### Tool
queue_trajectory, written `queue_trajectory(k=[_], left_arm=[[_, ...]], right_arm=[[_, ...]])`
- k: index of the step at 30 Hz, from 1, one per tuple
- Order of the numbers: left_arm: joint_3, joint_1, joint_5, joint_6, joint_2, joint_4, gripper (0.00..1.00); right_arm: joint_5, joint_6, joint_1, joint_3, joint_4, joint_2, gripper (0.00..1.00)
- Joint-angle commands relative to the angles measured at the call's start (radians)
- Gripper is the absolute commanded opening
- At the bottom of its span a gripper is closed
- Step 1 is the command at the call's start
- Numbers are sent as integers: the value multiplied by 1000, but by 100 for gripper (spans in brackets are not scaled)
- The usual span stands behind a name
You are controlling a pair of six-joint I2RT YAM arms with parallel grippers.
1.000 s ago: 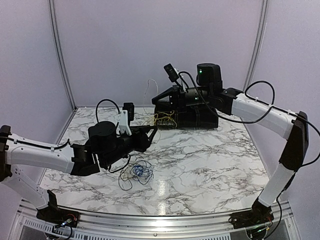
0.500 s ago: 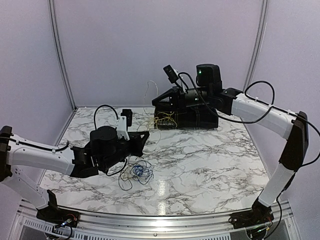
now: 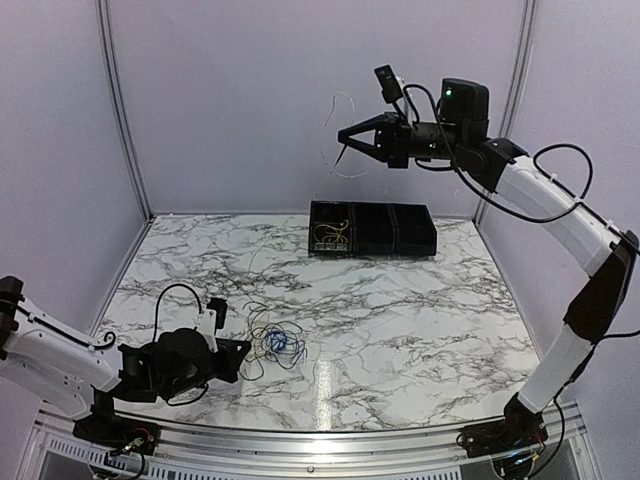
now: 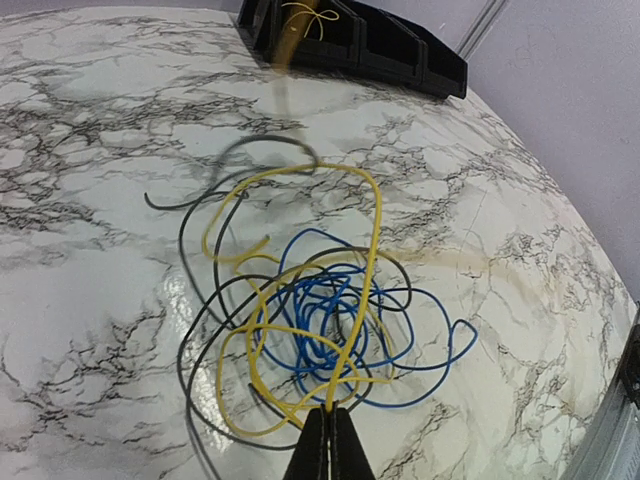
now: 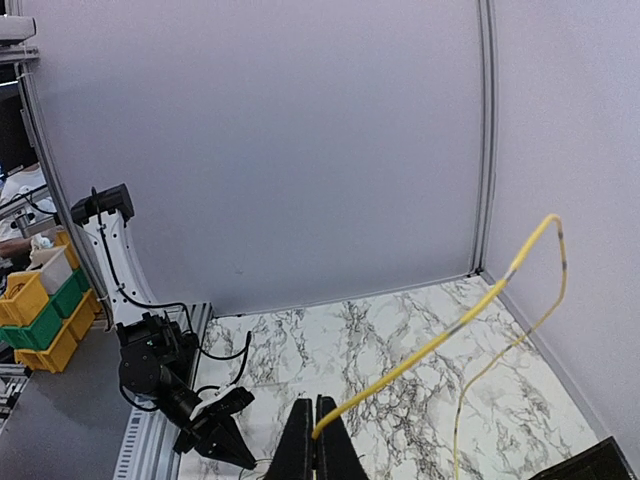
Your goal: Untangle the cables
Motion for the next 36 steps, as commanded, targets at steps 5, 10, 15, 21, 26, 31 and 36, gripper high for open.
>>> queue_trajectory(k=[5,10,15,21,26,31,36], left_arm=[[-88,-10,-58,-115,-92,4,0],[-80,-10,-62,-138,-60,-3,0],[-61,-10,-52,-138,-31,-6,0],[-20,-11,-29,-114,-12,-25,21],[30,-24,-36,-108,-33,-77,37],[83,-32,-49,-75,-97,-190,47],[123,-34,-79,-40,-183,-303,53]], right_arm=[[7,-12,-80,137,-24,-32,0],[38,-74,-144,272,-64,-20,0],[-14,65,-271,391,47,13,0],[3,62,-309,348,81,38,0],[25,74,-342,201,155,41,0],[59,55,-346,70,185,62,0],[53,87,-347,32,251,131,0]])
